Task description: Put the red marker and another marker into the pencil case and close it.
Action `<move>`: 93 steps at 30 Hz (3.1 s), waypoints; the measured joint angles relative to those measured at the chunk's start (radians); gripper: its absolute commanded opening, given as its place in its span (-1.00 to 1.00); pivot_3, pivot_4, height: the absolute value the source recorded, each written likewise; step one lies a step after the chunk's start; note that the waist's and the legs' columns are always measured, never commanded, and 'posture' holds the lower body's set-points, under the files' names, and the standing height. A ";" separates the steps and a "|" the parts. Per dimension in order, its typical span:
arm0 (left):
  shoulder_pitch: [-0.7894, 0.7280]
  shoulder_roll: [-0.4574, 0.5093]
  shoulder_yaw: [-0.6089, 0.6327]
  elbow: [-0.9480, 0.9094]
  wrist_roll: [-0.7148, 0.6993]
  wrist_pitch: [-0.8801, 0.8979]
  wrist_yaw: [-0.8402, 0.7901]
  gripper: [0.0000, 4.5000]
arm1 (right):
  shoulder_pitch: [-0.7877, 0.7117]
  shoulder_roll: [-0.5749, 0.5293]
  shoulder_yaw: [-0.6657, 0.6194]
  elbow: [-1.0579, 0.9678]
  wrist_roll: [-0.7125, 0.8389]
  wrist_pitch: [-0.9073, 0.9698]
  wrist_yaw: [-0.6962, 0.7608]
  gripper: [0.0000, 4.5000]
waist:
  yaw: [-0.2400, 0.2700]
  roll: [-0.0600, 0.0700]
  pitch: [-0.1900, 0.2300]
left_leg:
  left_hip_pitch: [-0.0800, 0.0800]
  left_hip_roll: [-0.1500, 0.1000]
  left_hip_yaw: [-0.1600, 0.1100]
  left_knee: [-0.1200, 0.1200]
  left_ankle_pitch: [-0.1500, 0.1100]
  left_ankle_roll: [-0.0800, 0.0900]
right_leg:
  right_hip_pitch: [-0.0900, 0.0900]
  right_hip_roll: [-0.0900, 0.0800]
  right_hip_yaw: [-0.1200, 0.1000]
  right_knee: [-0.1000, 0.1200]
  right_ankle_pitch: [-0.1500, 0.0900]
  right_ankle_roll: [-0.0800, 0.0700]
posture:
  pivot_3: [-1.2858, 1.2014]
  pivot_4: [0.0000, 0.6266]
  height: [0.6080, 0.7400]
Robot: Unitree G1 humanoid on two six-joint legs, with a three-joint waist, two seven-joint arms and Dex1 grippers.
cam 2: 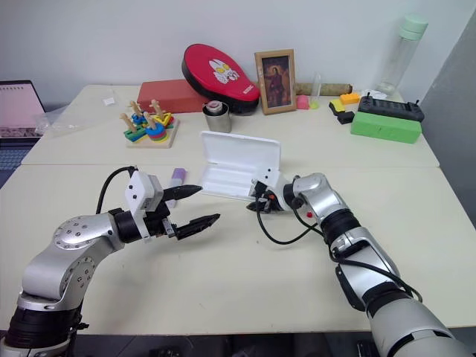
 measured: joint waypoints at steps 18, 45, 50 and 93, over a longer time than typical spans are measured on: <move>0.109 0.043 0.151 -0.101 -0.125 0.081 0.010 1.00 | 0.251 -0.117 -0.013 -0.468 0.028 0.041 0.130 -0.99 | -0.005 0.000 0.000 | -0.001 0.000 0.000 -0.001 0.000 0.000 | 0.000 0.000 0.000 -0.001 0.000 0.000 | 0.03 -0.52 1.00; 0.225 0.088 0.184 -0.260 -0.212 0.169 0.011 1.00 | 0.492 -0.210 0.127 -0.908 0.050 0.248 0.103 -0.61 | 0.003 0.000 0.000 | 0.003 0.000 0.000 0.000 0.000 0.000 | 0.002 0.000 0.001 0.000 0.000 0.000 | 0.03 -0.52 1.00; 0.197 0.088 0.171 -0.262 -0.219 0.175 0.013 1.00 | 0.488 -0.217 0.087 -0.959 0.112 0.298 0.107 -0.15 | 0.005 0.000 0.000 | 0.002 0.000 0.000 0.000 0.000 0.000 | 0.002 0.000 0.001 0.000 0.000 0.000 | 0.03 -0.52 1.00; -0.385 -0.130 -0.137 0.050 -0.125 0.103 -0.025 1.00 | 0.536 -0.003 -0.353 -1.086 0.116 0.982 -0.926 -0.25 | 0.022 -0.001 -0.001 | 0.002 0.000 0.000 0.001 0.000 0.000 | 0.003 0.000 0.001 0.000 0.000 0.001 | 0.03 -0.52 1.00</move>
